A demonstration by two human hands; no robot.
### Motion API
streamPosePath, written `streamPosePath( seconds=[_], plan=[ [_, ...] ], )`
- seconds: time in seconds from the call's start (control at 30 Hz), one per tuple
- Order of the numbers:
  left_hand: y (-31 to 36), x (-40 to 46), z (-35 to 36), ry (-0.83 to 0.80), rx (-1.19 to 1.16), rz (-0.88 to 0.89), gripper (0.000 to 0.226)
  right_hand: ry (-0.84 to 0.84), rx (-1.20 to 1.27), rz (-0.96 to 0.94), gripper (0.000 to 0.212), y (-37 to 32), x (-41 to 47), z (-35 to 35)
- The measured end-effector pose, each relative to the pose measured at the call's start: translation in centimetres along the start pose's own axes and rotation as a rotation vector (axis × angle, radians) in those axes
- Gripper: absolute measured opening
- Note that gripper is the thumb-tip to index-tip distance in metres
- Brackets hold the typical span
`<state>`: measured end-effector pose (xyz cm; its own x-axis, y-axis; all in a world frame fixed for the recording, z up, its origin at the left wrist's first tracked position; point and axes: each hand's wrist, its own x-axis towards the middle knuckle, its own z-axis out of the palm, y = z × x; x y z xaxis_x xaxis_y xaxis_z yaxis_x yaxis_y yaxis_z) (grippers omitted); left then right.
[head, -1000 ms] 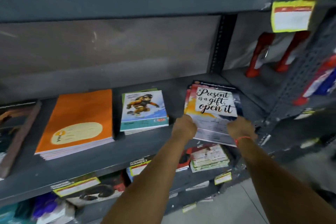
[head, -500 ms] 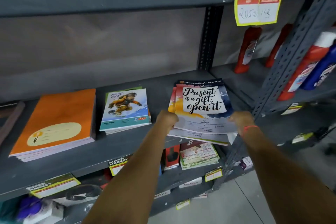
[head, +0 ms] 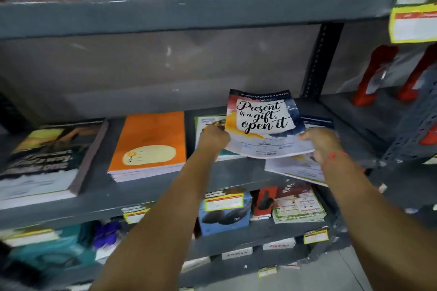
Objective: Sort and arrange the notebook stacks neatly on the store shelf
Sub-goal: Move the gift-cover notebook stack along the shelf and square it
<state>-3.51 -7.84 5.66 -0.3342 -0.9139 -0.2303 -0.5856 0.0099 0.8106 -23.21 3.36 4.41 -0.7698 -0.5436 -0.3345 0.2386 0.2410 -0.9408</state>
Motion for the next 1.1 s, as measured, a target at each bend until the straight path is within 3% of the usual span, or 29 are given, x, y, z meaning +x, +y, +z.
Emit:
streamPosePath(
  seconds=[0.07,0.17,0.3,0.4,0.47,0.57,0.67,0.77,0.87,1.0,1.1],
  plan=[
    [-2.7,-0.9,-4.3,0.031,0.003,0.028,0.015,-0.074,0.0,-0.044,0.023,0.1,-1.9,4.2],
    [-7.2,-1.9,-11.2,0.108,0.005,0.029,0.039,-0.099,-0.042,-0.099,0.029,0.4,-5.7,11.1],
    [-12.8,-3.0,-21.0,0.232,0.056,0.009,0.017,-0.222,-0.067,-0.142,0.028,1.9,-11.0,21.1],
    [-17.6,-3.8,-28.3,0.297,0.051,-0.035,0.038,-0.349,-0.079,-0.102,0.026,3.7,-15.4,28.8],
    [-21.3,-4.1,-32.9,0.341,0.062,-0.093,0.035,-0.4,-0.171,-0.18,0.031,4.6,-18.7,33.9],
    [-23.6,-4.7,-35.3,0.421,0.082,-0.143,0.007,-0.372,-0.293,-0.256,0.034,5.2,-20.7,36.9],
    [-26.7,-5.4,-37.9,0.458,0.107,-0.204,0.015,-0.378,-0.409,-0.311,0.006,6.7,-22.8,40.8],
    [-29.0,-5.1,-39.0,0.448,0.155,-0.264,0.017,-0.372,-0.502,-0.331,0.03,8.0,-23.8,43.6],
    [-30.5,-4.5,-39.2,0.476,0.133,-0.301,0.03,-0.348,-0.548,-0.344,0.03,9.2,-24.1,44.9],
    [-31.6,-3.6,-39.2,0.448,0.193,-0.31,0.02,-0.334,-0.609,-0.347,0.031,10.3,-23.7,45.4],
    [-32.1,-3.2,-39.1,0.434,0.287,-0.326,0.034,-0.36,-0.754,-0.319,0.042,10.7,-23.8,44.9]
  ],
)
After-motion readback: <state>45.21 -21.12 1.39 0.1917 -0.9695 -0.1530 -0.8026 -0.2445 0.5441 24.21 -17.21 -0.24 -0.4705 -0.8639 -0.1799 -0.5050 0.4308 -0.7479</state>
